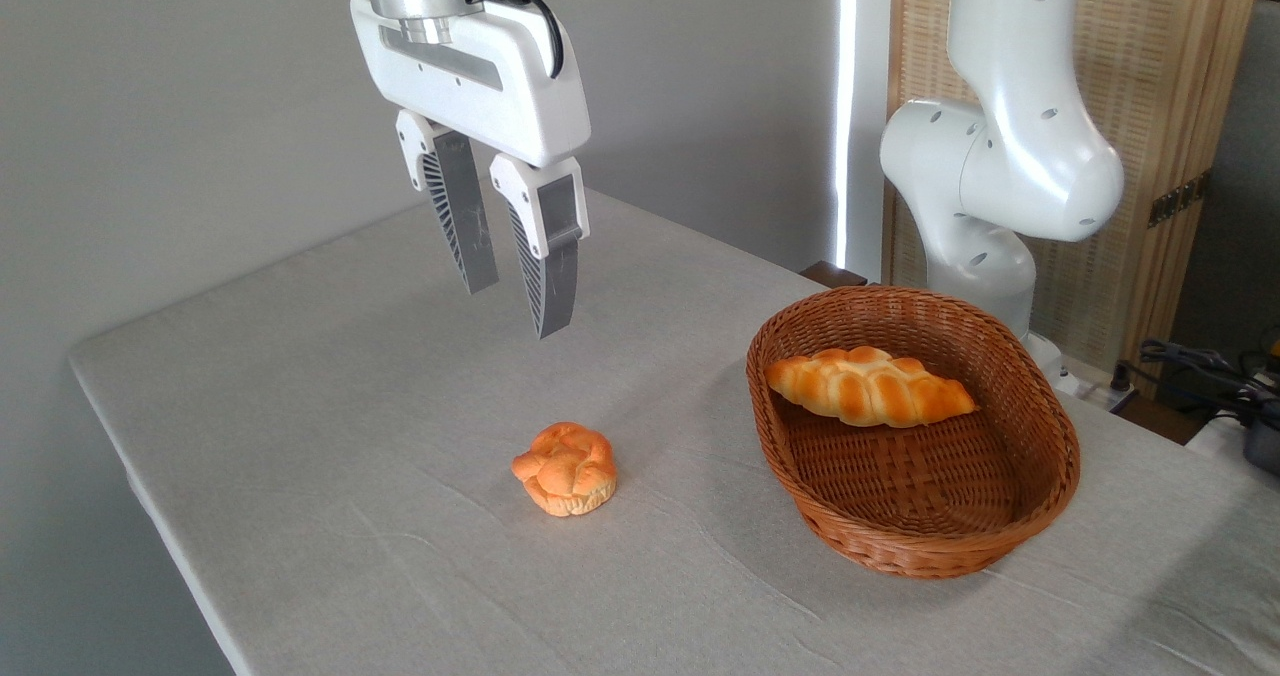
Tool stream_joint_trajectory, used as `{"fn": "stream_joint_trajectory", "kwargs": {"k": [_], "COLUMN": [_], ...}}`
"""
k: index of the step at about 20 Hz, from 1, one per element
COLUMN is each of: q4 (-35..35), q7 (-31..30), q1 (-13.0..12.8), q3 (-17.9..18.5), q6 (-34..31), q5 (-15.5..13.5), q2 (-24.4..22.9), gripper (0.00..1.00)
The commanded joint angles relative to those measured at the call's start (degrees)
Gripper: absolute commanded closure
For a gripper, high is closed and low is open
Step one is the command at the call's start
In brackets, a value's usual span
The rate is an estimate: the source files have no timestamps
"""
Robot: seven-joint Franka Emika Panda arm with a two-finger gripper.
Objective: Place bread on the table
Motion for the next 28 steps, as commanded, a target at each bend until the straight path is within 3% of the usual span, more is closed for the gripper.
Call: {"fn": "stream_joint_trajectory", "kwargs": {"k": [1, 12, 19, 23, 25, 28], "q4": [-2.8, -2.9, -8.3, -16.6, -22.1, -30.3], "q7": [1.4, 1.4, 2.0, 9.9, 15.9, 25.9], "q1": [-0.7, -0.6, -0.3, 0.1, 0.4, 1.8], "q3": [1.0, 1.0, 1.0, 1.3, 3.4, 3.6], "q6": [-0.3, -0.3, -0.2, -0.1, 0.0, -0.1], "q5": [-0.7, -0.7, -0.7, -0.6, -0.6, -0.5], "q2": [-2.3, -2.4, -6.2, -12.7, -16.9, -22.9], "gripper": [0.0, 0.0, 0.0, 0.0, 0.0, 0.0]}}
